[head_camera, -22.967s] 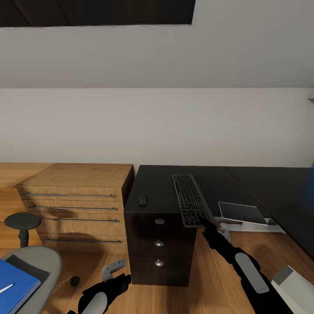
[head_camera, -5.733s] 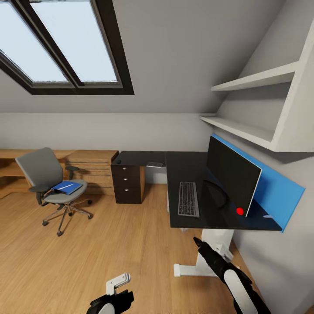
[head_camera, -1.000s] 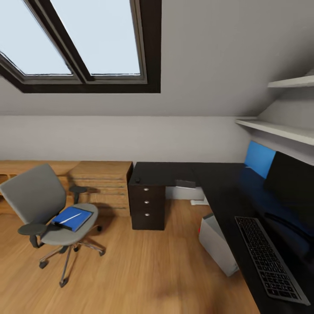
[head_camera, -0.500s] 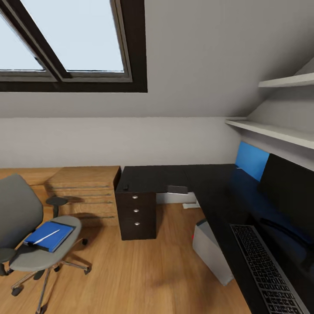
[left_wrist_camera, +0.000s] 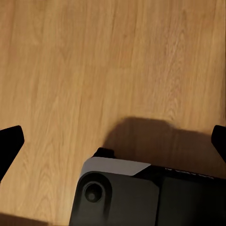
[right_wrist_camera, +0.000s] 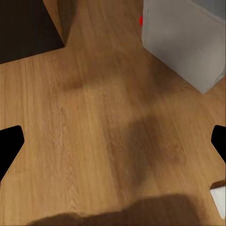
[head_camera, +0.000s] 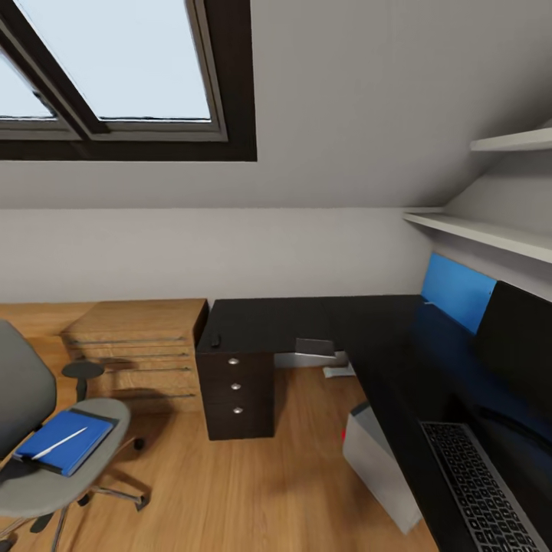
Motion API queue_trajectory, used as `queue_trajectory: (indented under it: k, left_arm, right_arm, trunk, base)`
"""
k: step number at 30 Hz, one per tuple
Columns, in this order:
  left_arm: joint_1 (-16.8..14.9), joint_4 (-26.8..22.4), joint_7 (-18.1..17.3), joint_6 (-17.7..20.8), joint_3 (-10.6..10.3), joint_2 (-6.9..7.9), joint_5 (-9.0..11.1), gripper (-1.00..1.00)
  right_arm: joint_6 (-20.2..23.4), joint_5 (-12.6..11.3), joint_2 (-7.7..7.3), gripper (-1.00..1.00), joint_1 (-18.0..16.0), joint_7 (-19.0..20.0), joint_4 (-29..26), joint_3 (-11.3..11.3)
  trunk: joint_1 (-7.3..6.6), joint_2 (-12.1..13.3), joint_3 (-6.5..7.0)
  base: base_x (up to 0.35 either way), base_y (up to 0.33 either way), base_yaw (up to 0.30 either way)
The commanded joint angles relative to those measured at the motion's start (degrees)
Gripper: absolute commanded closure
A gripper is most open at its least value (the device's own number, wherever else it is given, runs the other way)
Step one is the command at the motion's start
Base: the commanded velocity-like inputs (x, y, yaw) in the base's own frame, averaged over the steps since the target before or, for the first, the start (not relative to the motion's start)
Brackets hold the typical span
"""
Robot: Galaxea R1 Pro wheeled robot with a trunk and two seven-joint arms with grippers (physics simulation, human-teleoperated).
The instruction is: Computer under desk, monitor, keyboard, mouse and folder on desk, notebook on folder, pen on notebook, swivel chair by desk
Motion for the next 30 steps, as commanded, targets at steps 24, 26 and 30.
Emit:
queue_trajectory:
  k: [24,26,30]
  left_arm:
    - [-0.07,-0.04,0.27,-1.92,-0.51,-0.05,0.60,-1.00]
    - [-0.07,-0.04,0.27,-2.29,-0.51,-0.05,0.64,-1.00]
    - [-0.07,-0.04,0.27,-2.42,-0.51,-0.05,0.67,-1.00]
  right_arm:
    - [-0.16,-0.26,0.05,-1.00,-0.02,-0.40,0.03,0.50]
    - [-0.15,-0.26,0.06,-1.00,-0.02,-0.40,0.03,0.51]
    - [-0.15,-0.26,0.06,-1.00,-0.02,-0.40,0.03,0.47]
  trunk:
    - [0.05,-0.03,-0.02]
    - [0.05,-0.03,-0.02]
    - [0.05,-0.03,-0.02]
  base:
    - [0.328,0.000,0.000]
    - [0.328,0.000,0.000]
    - [0.328,0.000,0.000]
